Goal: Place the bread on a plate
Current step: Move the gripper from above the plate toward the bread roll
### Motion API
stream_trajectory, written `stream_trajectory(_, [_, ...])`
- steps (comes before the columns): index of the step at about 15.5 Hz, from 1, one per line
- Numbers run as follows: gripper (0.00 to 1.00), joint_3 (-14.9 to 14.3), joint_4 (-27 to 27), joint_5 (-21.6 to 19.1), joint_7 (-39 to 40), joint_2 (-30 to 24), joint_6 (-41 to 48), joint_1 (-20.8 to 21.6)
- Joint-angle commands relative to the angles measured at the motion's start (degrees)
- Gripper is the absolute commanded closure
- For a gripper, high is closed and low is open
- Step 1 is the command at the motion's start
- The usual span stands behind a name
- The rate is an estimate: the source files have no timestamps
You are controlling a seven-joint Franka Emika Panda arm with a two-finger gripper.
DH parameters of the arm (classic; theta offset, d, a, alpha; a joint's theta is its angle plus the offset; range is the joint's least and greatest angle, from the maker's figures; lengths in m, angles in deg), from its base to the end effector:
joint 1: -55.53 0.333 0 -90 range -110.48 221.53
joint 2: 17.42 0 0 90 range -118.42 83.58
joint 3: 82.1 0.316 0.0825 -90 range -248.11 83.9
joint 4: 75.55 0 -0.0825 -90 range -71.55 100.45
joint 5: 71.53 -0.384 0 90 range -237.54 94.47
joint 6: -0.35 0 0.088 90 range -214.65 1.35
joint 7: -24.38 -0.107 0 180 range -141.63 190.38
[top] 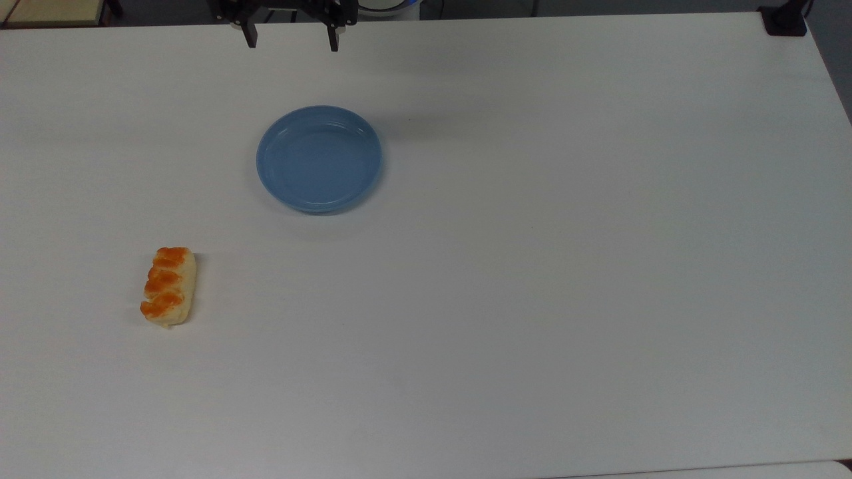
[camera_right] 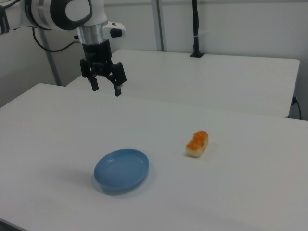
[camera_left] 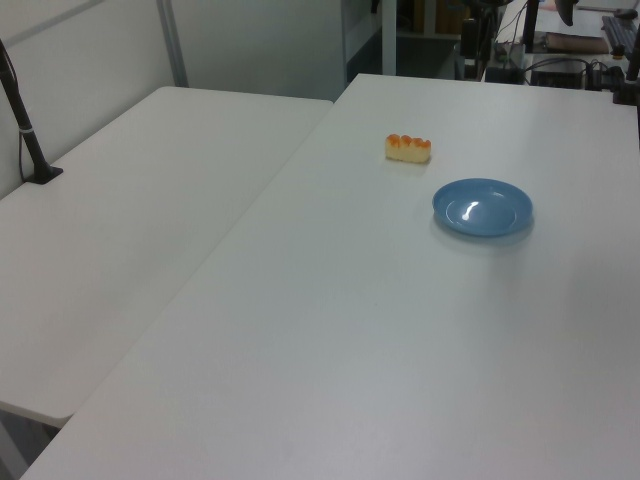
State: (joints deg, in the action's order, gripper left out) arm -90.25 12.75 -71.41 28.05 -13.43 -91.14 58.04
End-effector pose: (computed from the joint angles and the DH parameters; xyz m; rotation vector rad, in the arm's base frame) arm 0.5750 -0.0541 0.6018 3.1302 -0.0533 -0.0222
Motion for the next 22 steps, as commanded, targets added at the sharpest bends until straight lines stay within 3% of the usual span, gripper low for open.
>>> stream_trajectory(1, [0.0, -0.2, 1.3, 0.0, -0.1, -1.4, -0.3, 0.5])
stream_trajectory(14, [0.0, -0.2, 1.3, -0.1, 0.5, -0.9, -1.2, 0.5])
stream_trajectory(18, [0.0, -0.2, 1.3, -0.2, -0.2, 0.0, -5.4, 0.5])
stream_trajectory(22, [0.0, -0.6, 1.3, -0.1, -0.3, 4.4, -14.1, -1.5])
